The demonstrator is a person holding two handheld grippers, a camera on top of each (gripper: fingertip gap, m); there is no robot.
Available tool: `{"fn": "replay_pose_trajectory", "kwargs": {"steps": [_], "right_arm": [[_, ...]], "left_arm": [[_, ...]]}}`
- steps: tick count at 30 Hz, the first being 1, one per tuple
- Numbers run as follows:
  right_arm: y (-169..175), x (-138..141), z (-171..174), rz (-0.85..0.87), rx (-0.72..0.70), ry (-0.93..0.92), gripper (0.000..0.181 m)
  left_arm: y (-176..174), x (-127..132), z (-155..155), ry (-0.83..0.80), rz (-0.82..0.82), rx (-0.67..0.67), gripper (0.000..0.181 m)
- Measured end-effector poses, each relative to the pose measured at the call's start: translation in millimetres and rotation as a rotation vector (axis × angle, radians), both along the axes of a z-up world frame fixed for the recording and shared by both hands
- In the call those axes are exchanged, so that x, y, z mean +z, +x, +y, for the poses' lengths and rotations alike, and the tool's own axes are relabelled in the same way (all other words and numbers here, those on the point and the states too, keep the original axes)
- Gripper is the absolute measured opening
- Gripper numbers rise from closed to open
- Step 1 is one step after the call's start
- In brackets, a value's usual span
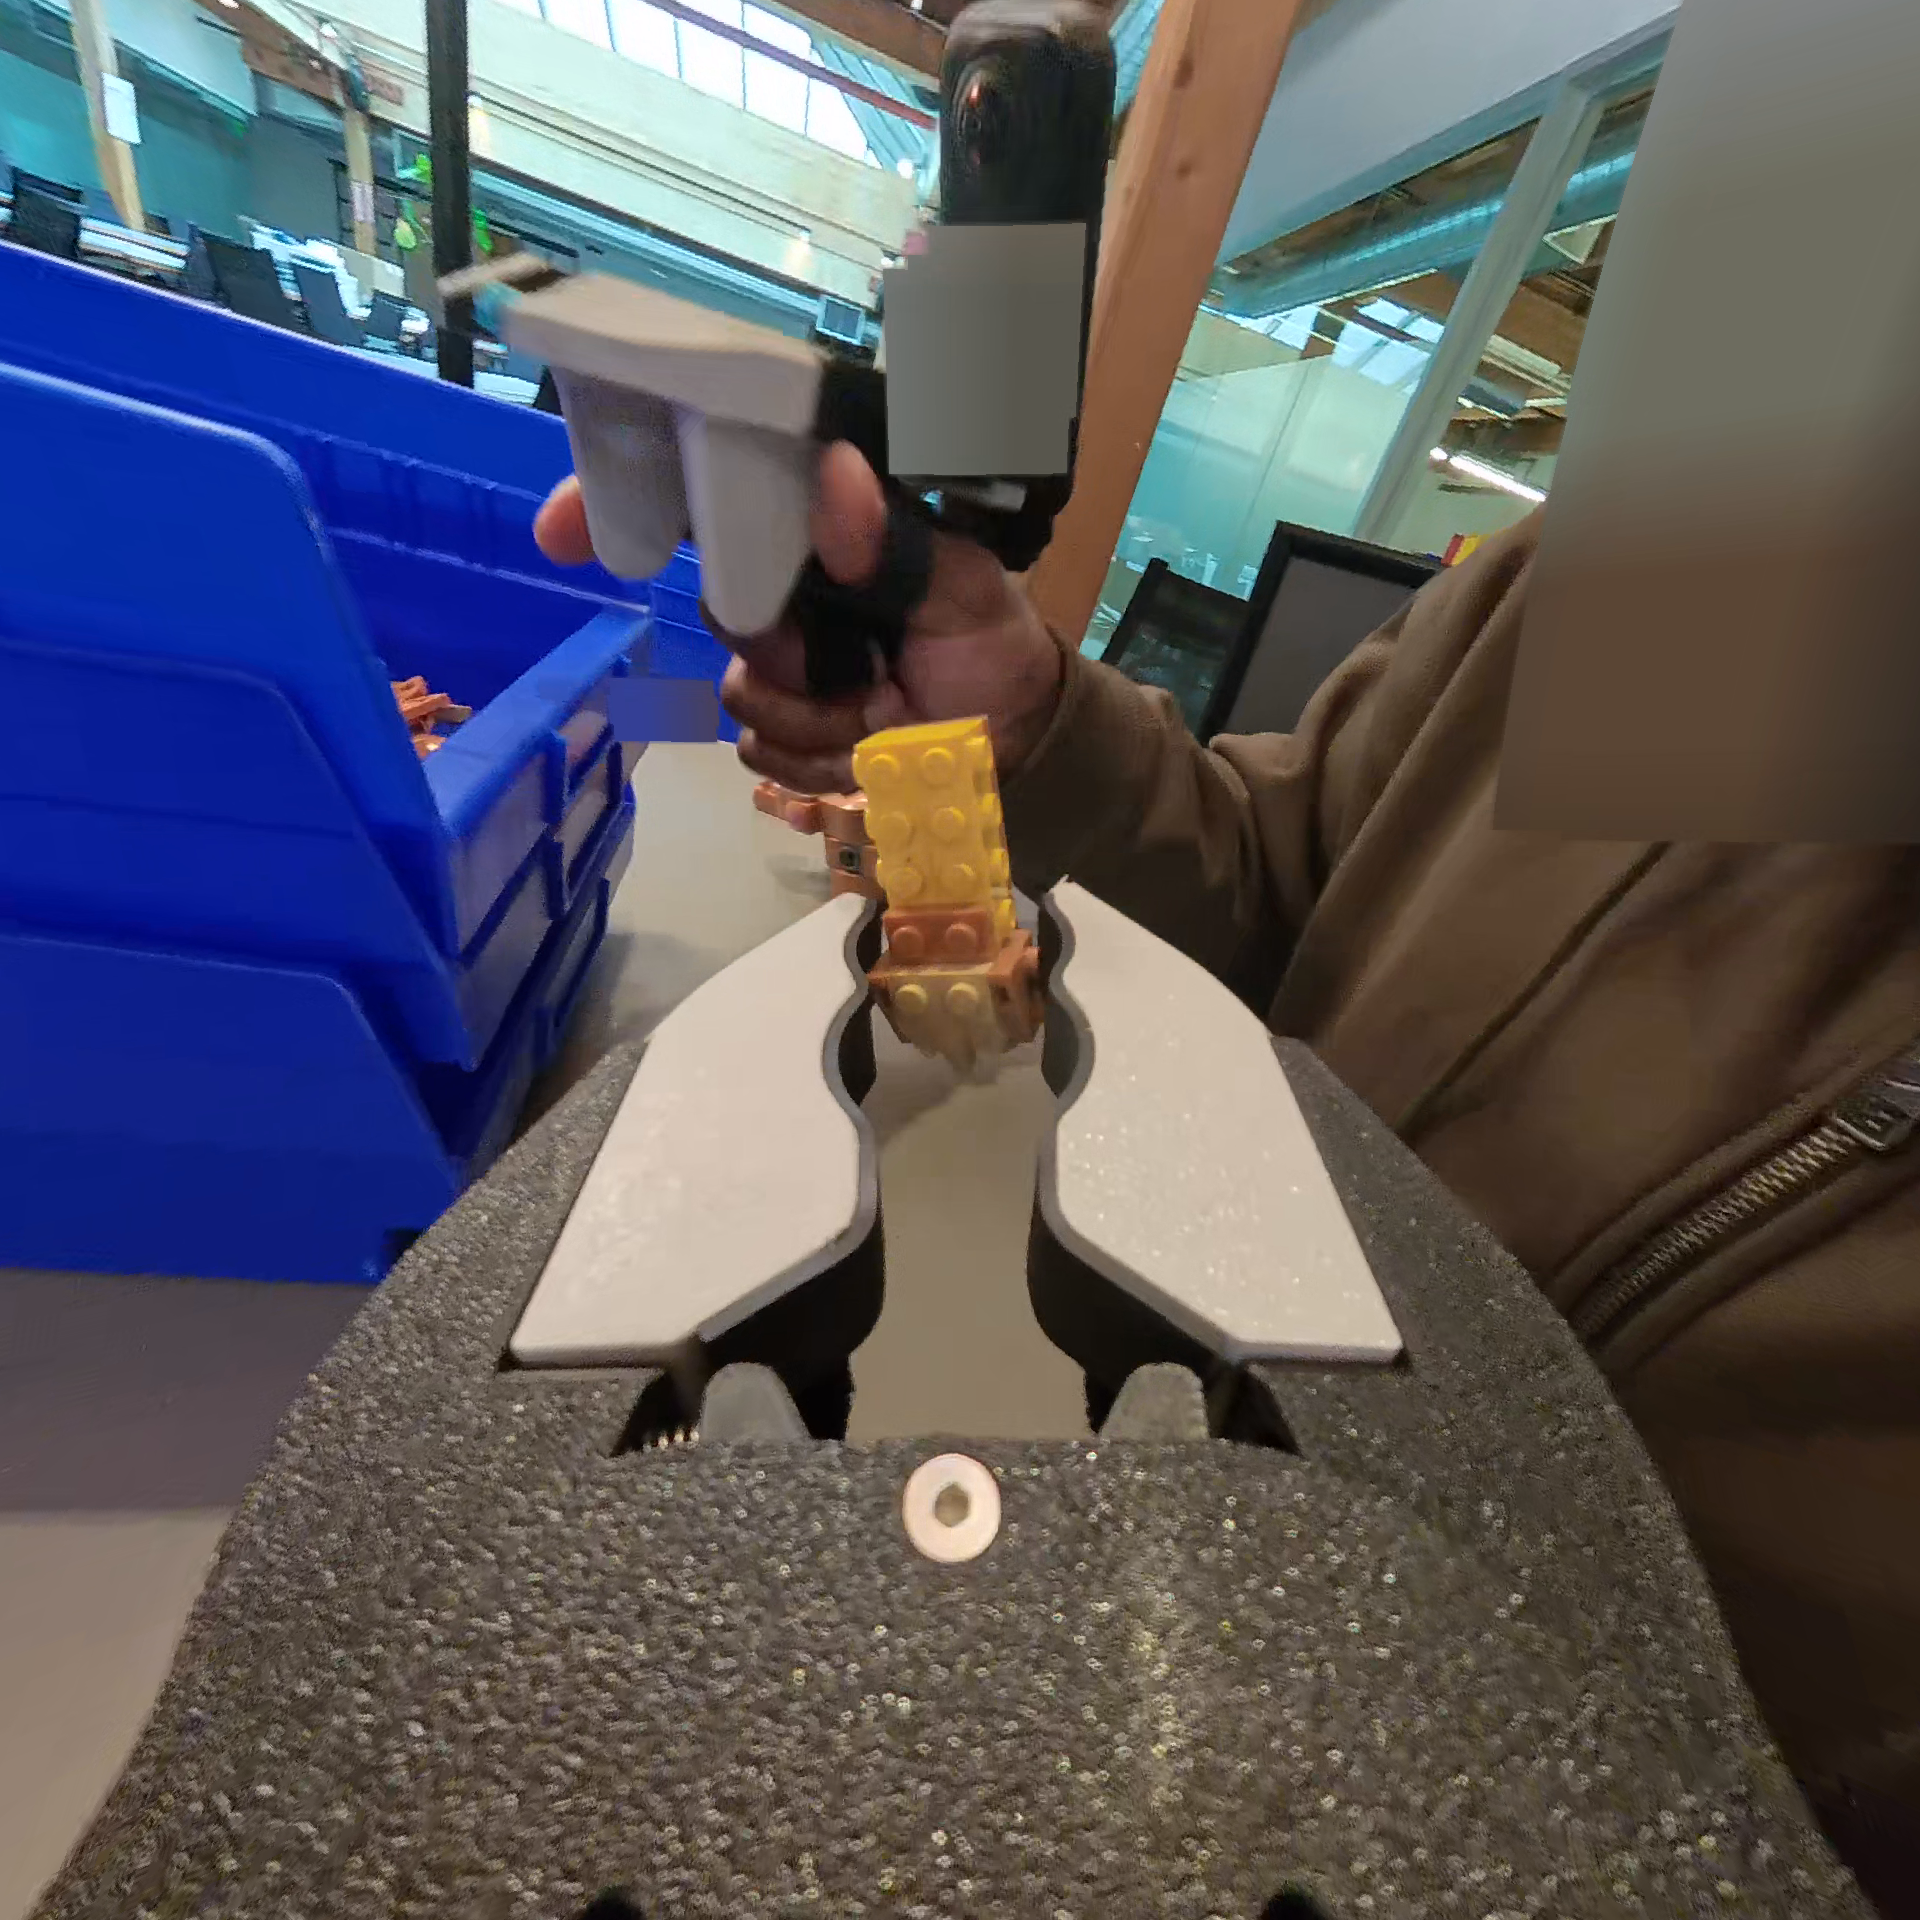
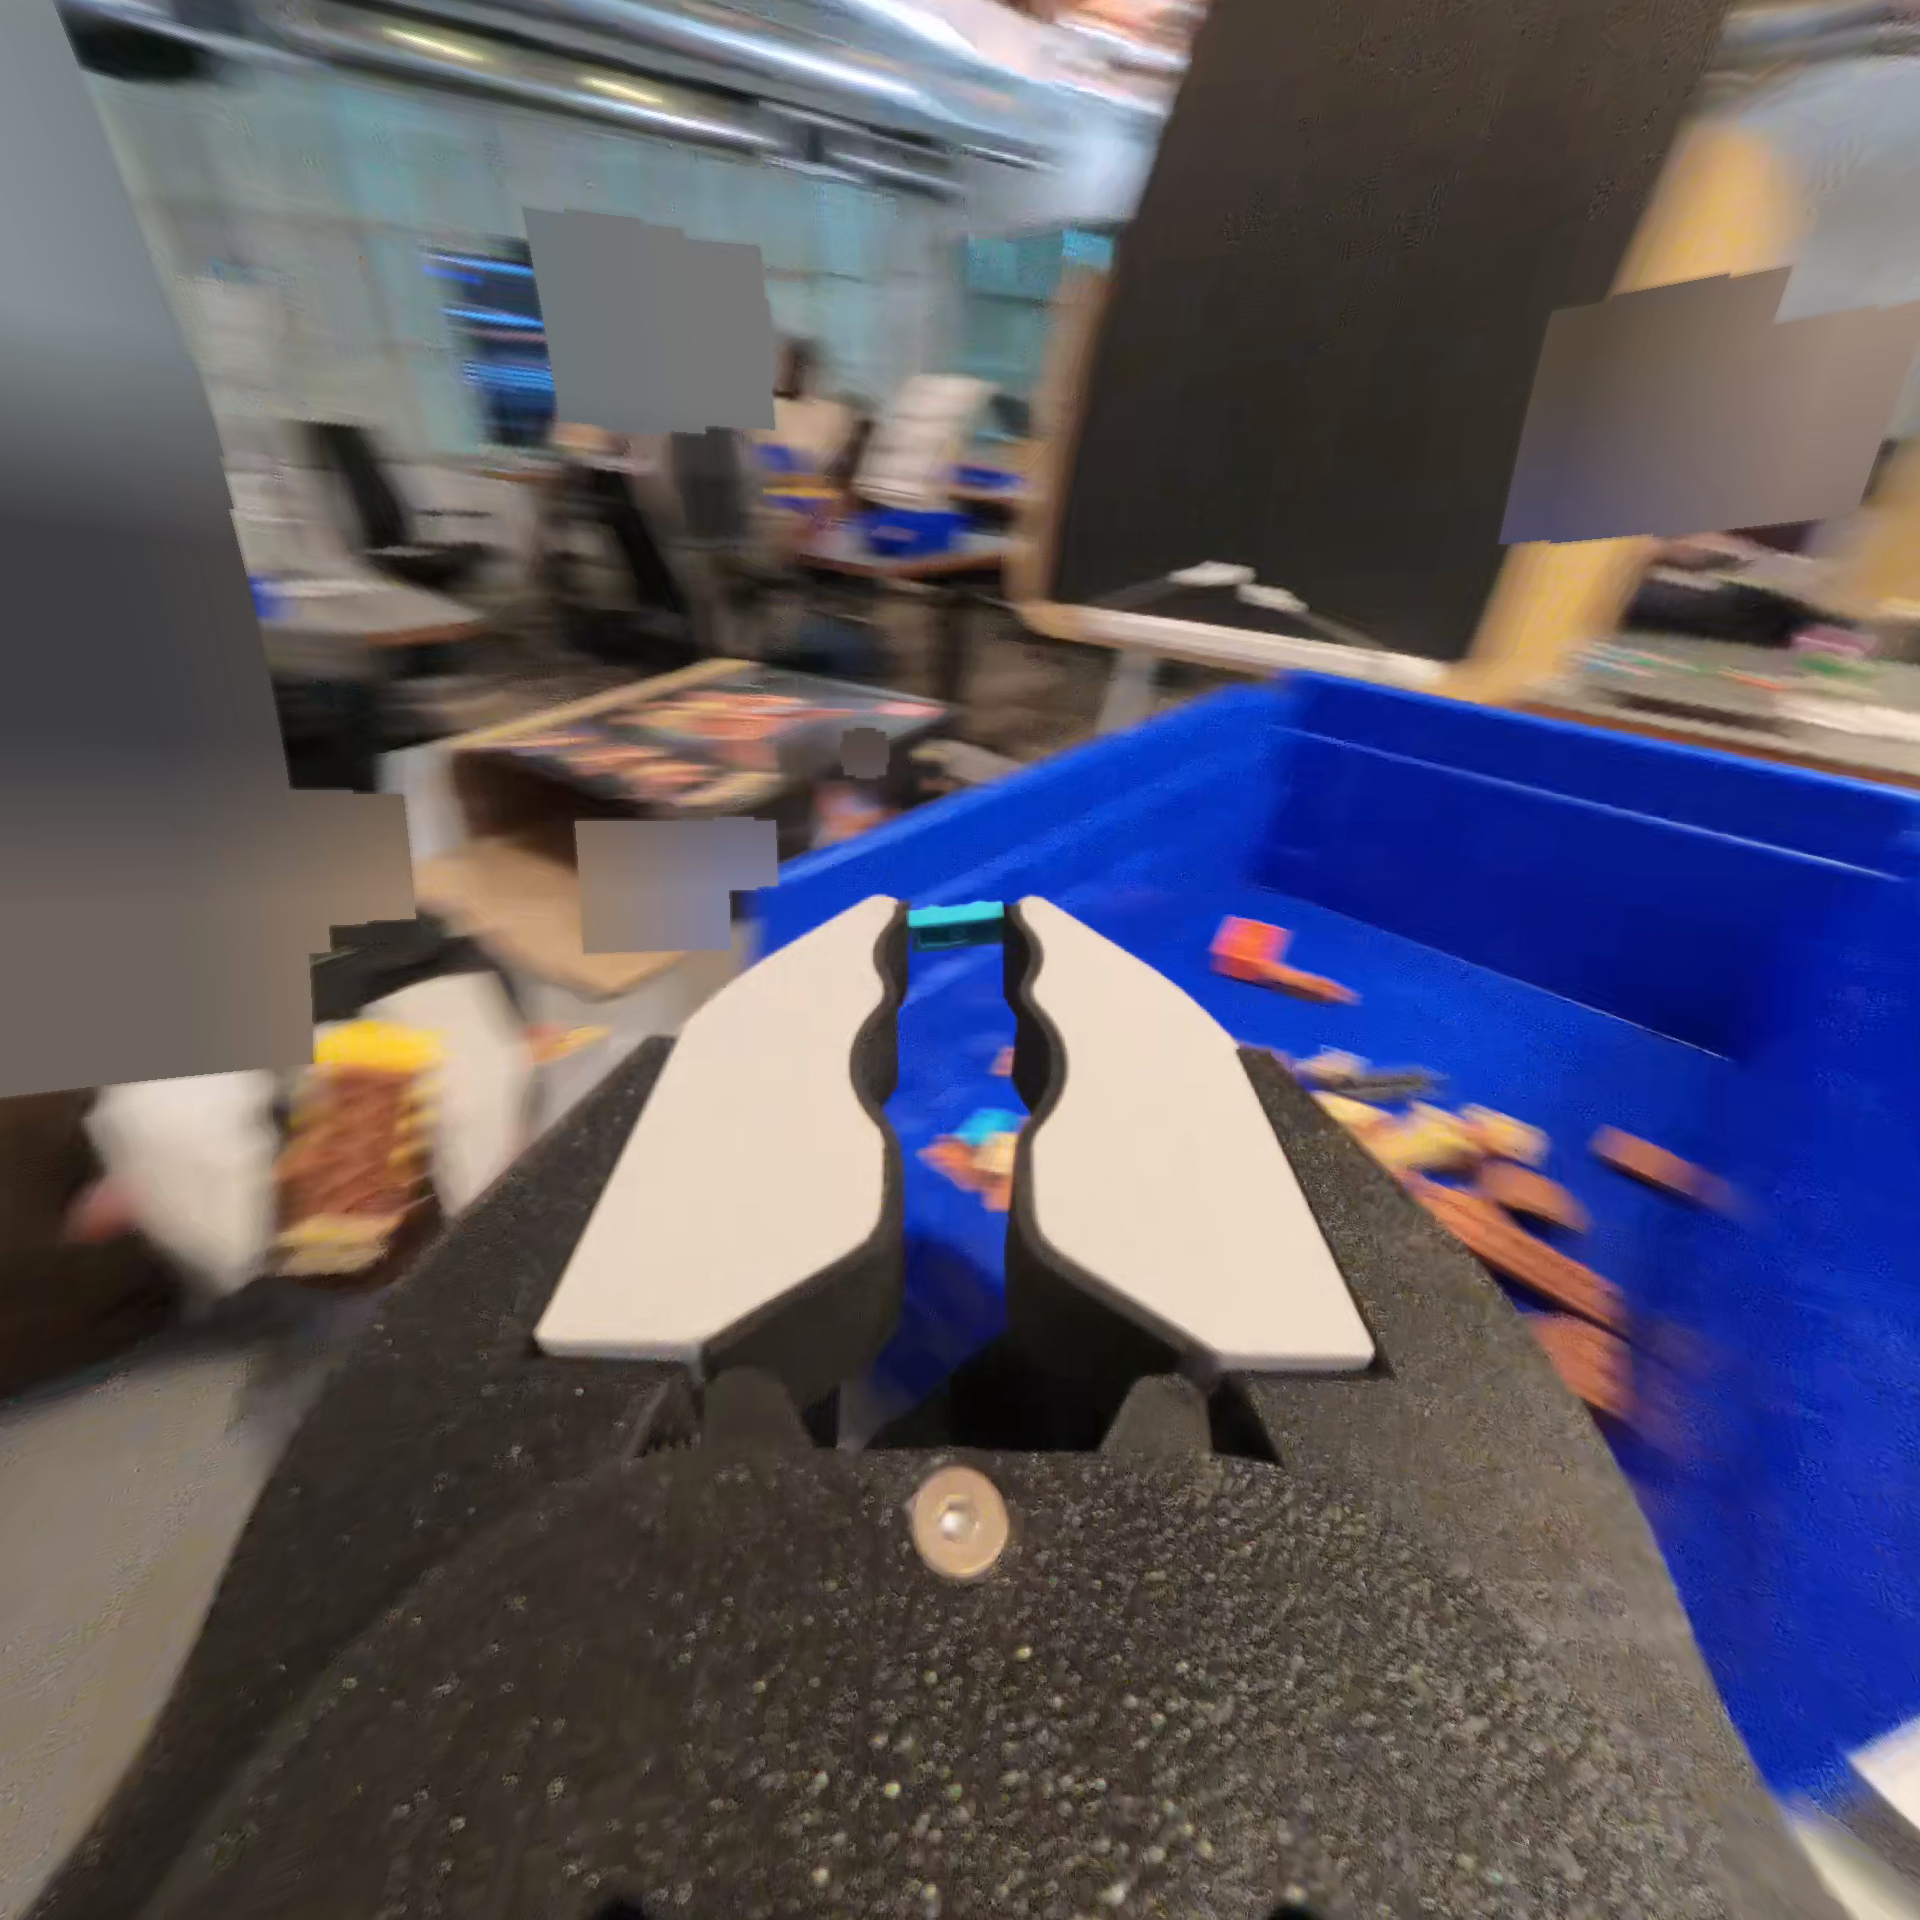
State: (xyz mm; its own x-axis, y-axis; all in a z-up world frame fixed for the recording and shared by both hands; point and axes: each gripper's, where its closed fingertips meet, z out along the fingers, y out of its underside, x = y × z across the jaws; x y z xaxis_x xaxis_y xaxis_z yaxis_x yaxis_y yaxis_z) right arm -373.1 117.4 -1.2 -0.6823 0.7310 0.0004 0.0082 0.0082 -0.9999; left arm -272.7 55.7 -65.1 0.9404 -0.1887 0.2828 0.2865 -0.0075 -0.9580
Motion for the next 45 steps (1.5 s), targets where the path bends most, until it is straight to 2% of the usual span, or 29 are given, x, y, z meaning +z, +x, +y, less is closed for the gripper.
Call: {"fn": "replay_pose_trajectory", "kwargs": {"steps": [1, 4, 8, 12, 14, 18, 22, 29, 36, 45], "right_arm": [[-12, 3, 12, -0.008, -0.082, 0.006, 0.023], [-8, 5, 10, -0.035, -0.03, -0.023, 0.028], [22, -13, -19, -0.08, 0.152, -0.007, 0.031], [65, -28, -57, -0.172, 0.452, -0.05, 0.03], [72, -35, -66, -0.2, 0.503, -0.045, 0.03], [78, -49, -76, -0.239, 0.542, -0.013, 0.029], [77, -57, -76, -0.227, 0.538, 0.017, 0.018], [82, -60, -75, -0.261, 0.616, -0.041, 0.017], [85, -53, -72, -0.303, 0.694, -0.158, 0.016], [83, -54, -73, -0.295, 0.644, -0.145, 0.017]], "left_arm": [[-2, -1, 1, -0.005, -0.006, 0.017, 0.029], [-8, -5, 2, -0.024, 0.004, 0.064, 0.029], [-10, -6, 3, -0.032, 0.038, 0.1, 0.029], [-14, -8, 5, -0.041, 0.069, 0.133, 0.029], [-14, -10, 6, -0.057, 0.093, 0.144, 0.029], [-14, -16, 8, -0.097, 0.156, 0.166, 0.029], [-12, -21, 11, -0.124, 0.185, 0.156, 0.029], [-4, -22, 10, -0.096, 0.058, 0.056, 0.029], [0, -10, 6, -0.012, -0.089, -0.021, 0.029], [-7, -19, 11, -0.131, 0.152, 0.126, 0.029]]}}
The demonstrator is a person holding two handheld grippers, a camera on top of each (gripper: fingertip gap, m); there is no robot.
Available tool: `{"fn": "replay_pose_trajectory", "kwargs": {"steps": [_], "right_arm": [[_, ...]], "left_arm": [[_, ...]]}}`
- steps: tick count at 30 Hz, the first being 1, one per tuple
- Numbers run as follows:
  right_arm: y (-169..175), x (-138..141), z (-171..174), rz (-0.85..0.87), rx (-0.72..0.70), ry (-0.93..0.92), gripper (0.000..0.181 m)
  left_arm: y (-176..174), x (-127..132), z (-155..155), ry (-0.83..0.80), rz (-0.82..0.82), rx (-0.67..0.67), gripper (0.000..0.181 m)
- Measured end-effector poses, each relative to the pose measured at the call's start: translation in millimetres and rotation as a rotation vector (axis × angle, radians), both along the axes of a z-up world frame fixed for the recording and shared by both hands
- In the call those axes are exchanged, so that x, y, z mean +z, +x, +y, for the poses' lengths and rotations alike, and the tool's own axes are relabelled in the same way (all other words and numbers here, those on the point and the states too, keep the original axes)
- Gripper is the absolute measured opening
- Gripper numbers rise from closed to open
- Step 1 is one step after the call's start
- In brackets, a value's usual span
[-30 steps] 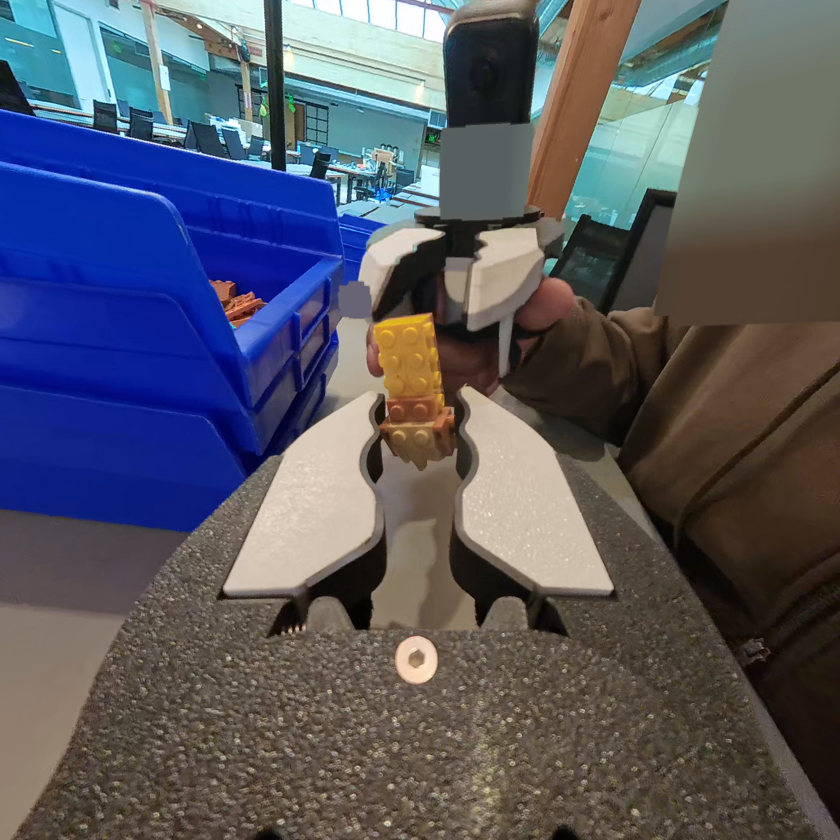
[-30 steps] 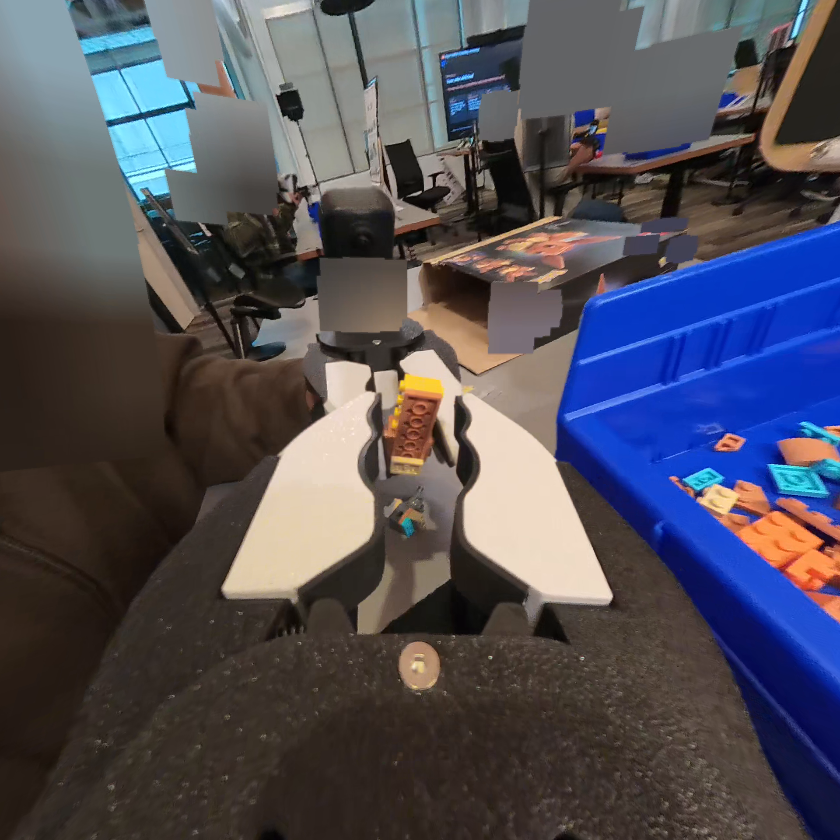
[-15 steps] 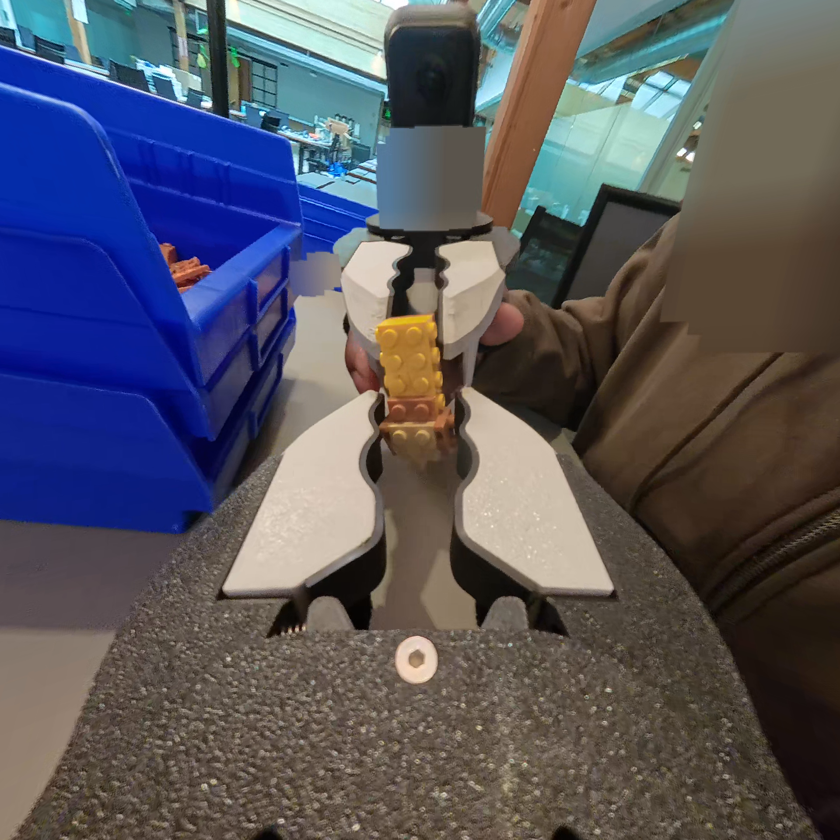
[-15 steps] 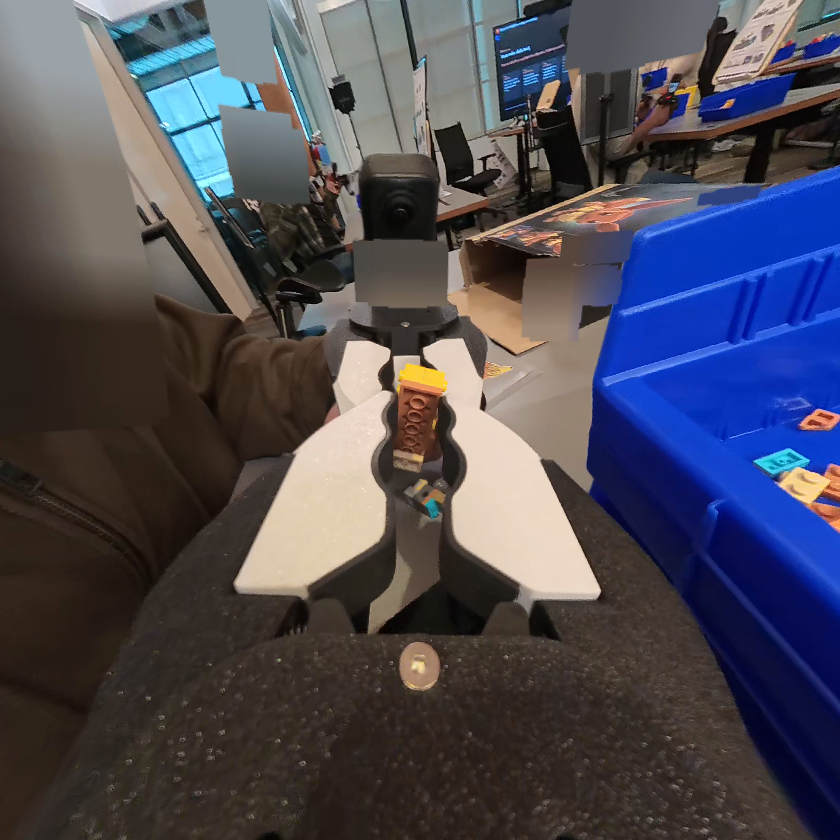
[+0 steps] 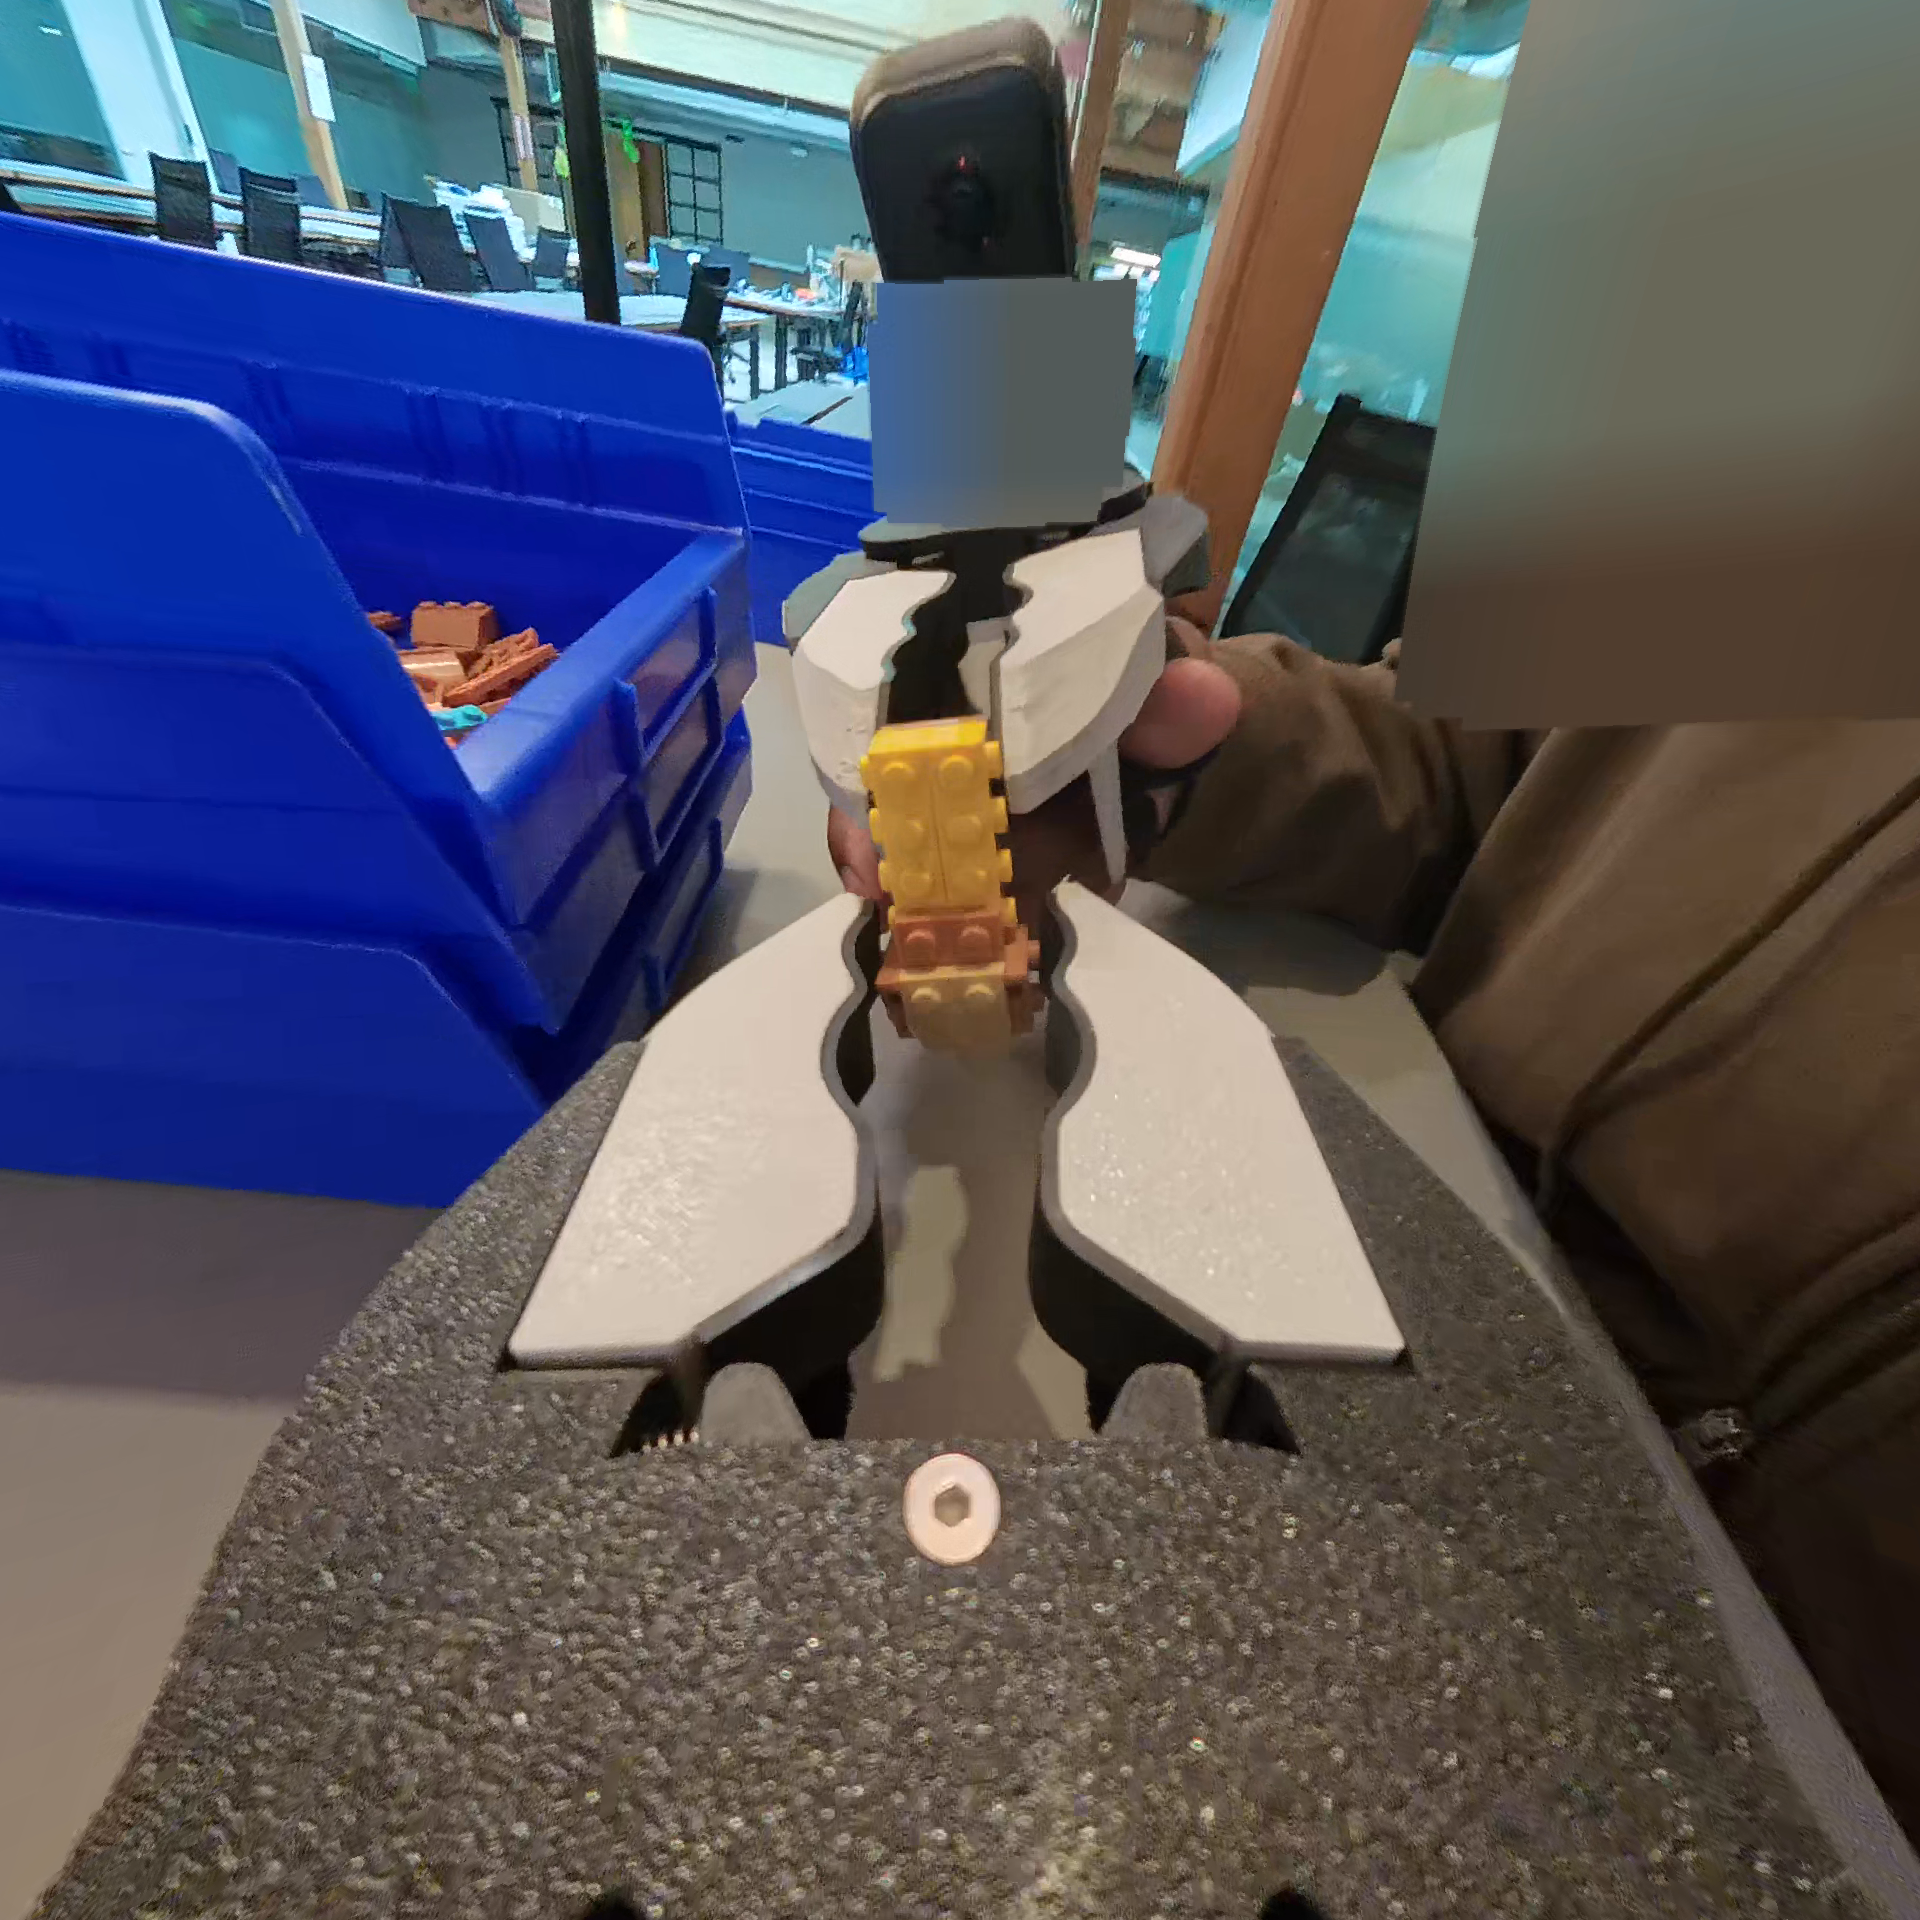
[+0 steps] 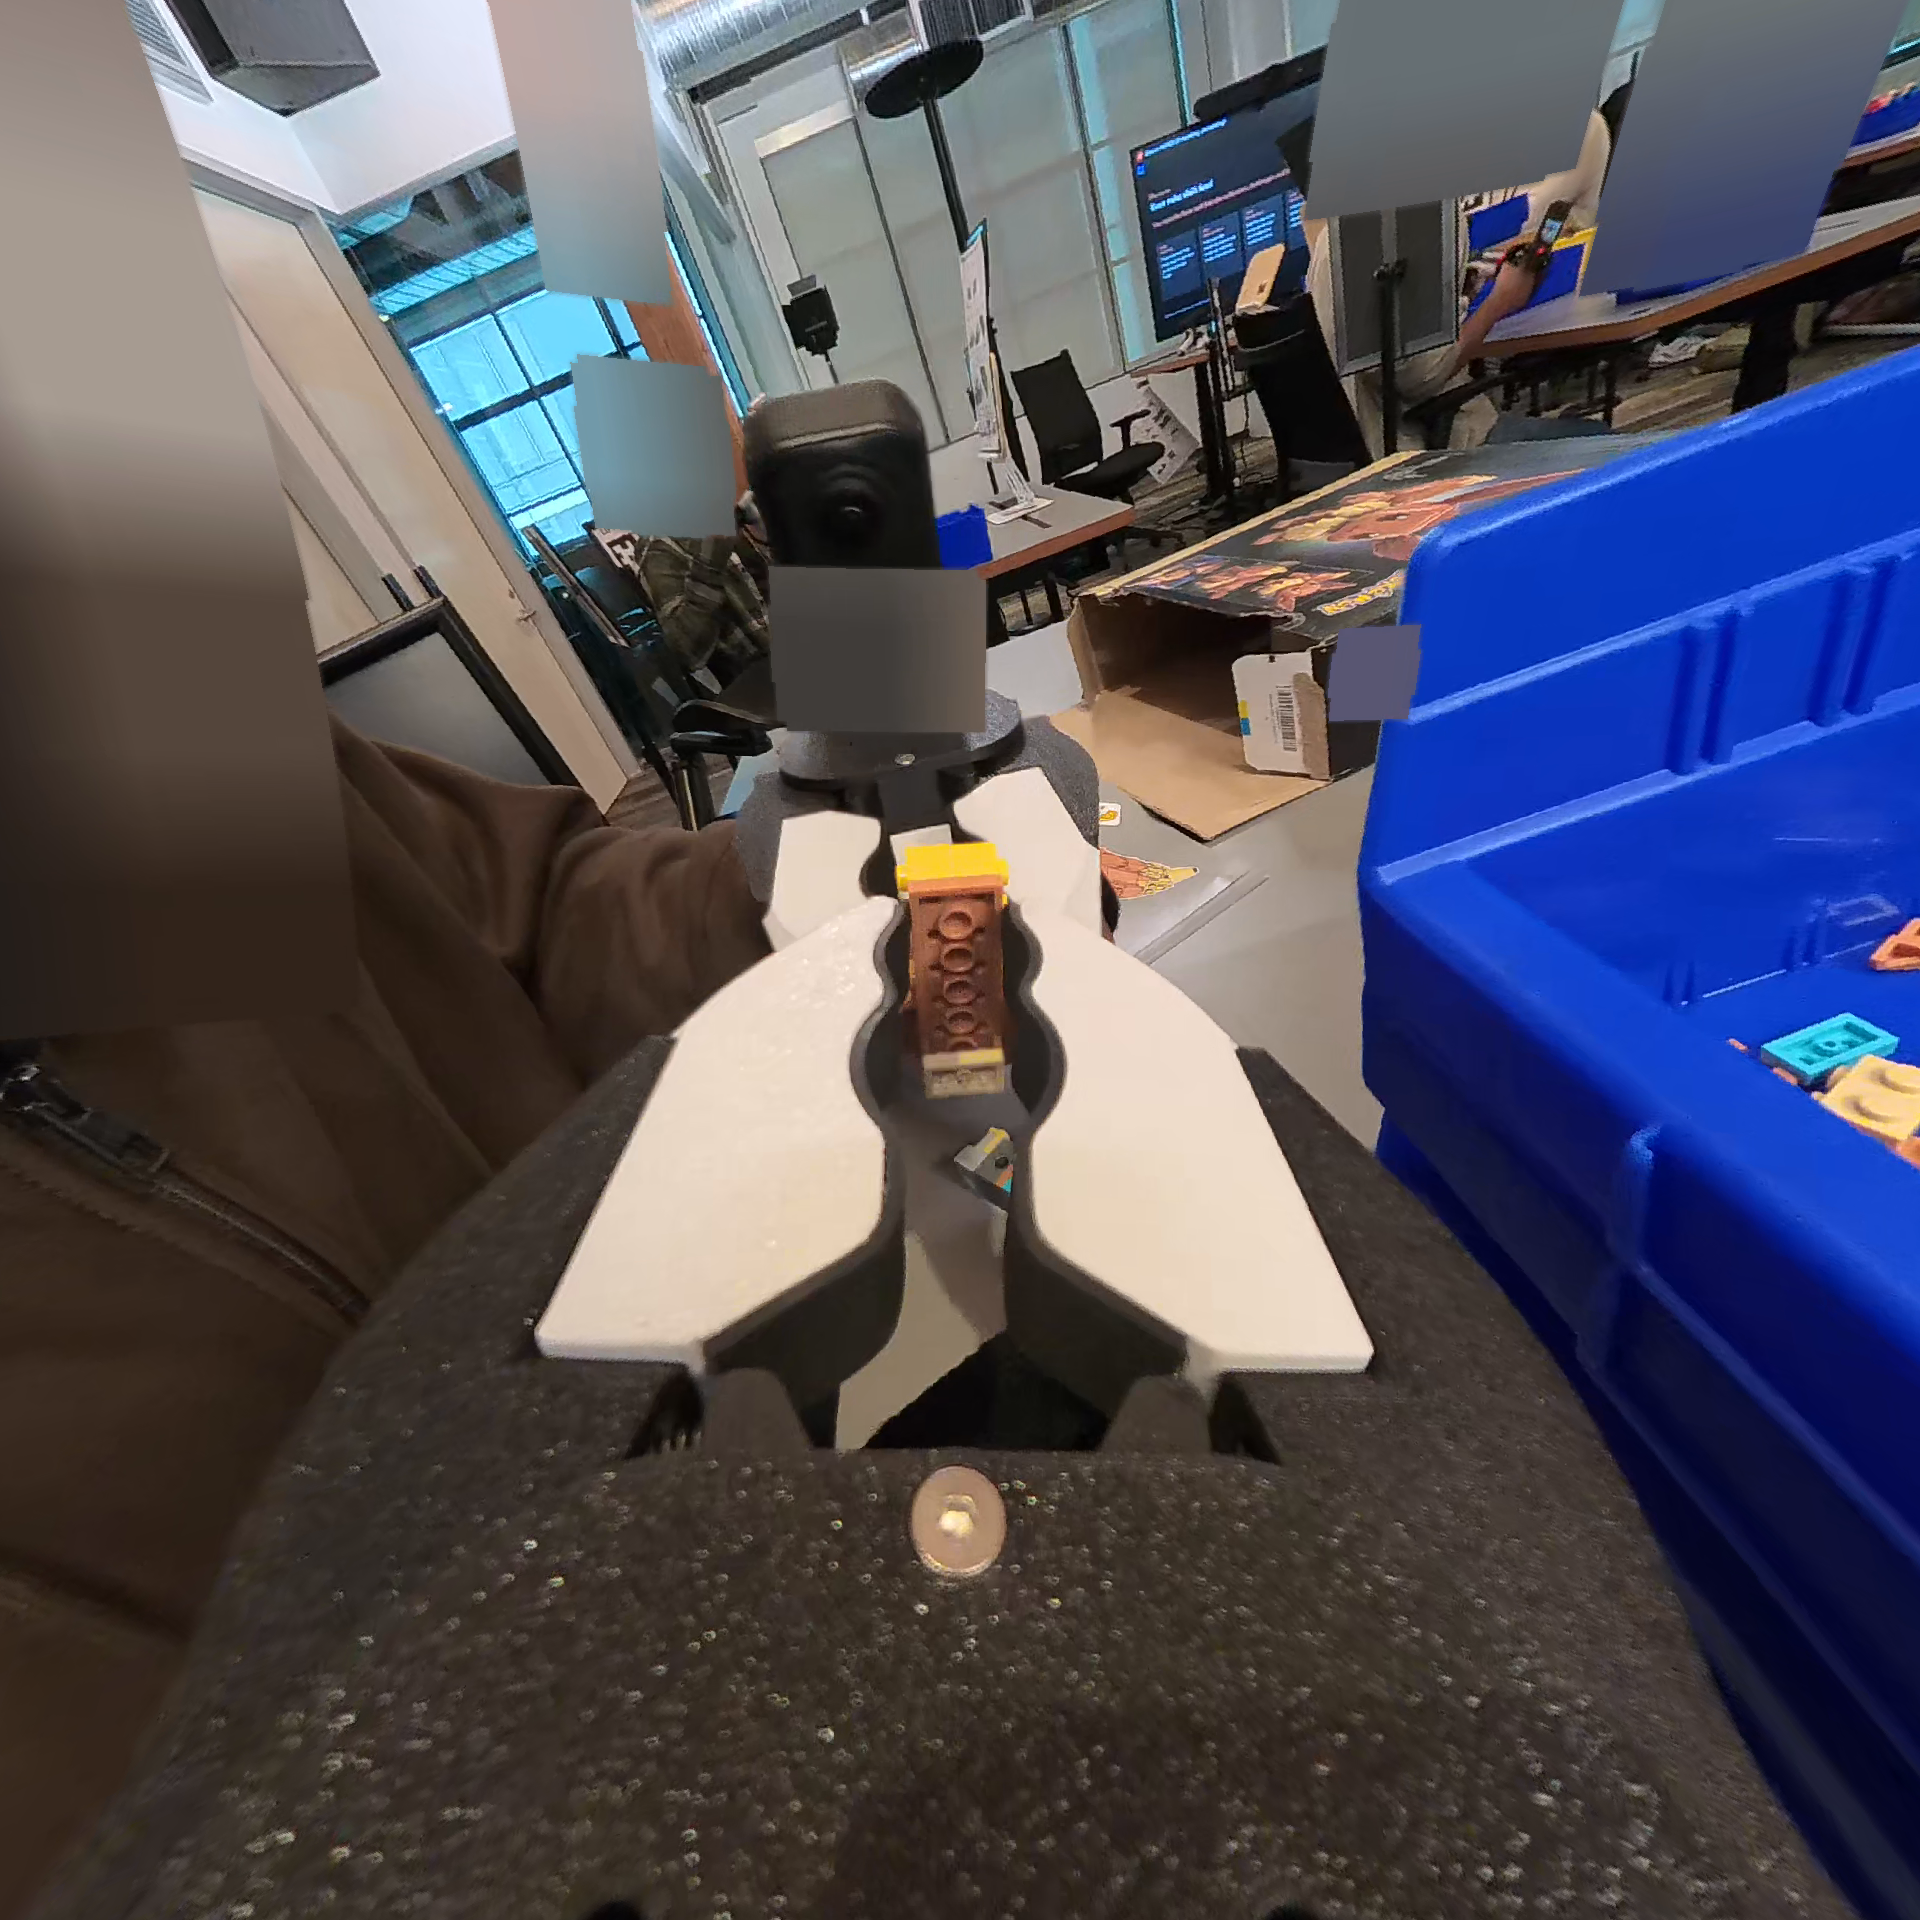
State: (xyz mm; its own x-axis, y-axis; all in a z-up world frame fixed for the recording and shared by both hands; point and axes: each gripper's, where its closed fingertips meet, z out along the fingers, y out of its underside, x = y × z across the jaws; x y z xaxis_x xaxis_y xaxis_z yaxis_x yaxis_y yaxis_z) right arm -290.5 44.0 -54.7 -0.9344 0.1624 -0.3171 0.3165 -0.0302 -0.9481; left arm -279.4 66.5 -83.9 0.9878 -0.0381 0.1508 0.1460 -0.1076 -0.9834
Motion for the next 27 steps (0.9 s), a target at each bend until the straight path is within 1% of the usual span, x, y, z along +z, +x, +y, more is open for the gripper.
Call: {"fn": "replay_pose_trajectory", "kwargs": {"steps": [3, 5, 9, 13, 14, 15, 16, 20, 22, 27], "right_arm": [[2, -3, -1, 0.035, 0.003, 0.025, 0.016], [4, -3, -1, 0.067, 0.011, 0.037, 0.016], [8, -1, 0, 0.077, 0.046, 0.007, 0.016], [15, 0, 1, 0.061, 0.118, -0.046, 0.016], [17, 1, 1, 0.058, 0.138, -0.064, 0.015], [17, 2, 2, 0.054, 0.144, -0.081, 0.009], [15, 3, 3, 0.041, 0.139, -0.092, 0.008], [8, 1, 2, 0.024, 0.08, -0.055, 0.01], [4, 1, 3, 0.024, 0.048, -0.04, 0.02], [2, 1, 4, 0.009, 0.026, -0.042, 0.022]], "left_arm": [[3, -4, 2, -0.031, 0.009, -0.011, 0.029], [6, -4, 1, -0.022, -0.023, -0.041, 0.029], [12, 2, -1, 0.029, -0.17, -0.129, 0.029], [23, 7, -5, 0.086, -0.336, -0.258, 0.029], [26, 11, -7, 0.114, -0.37, -0.297, 0.029], [28, 17, -9, 0.148, -0.411, -0.324, 0.029], [25, 18, -8, 0.157, -0.425, -0.312, 0.029], [18, 9, -4, 0.084, -0.287, -0.2, 0.029], [14, 7, -2, 0.058, -0.19, -0.14, 0.029], [4, 4, 1, -0.003, 0.008, -0.002, 0.029]]}}
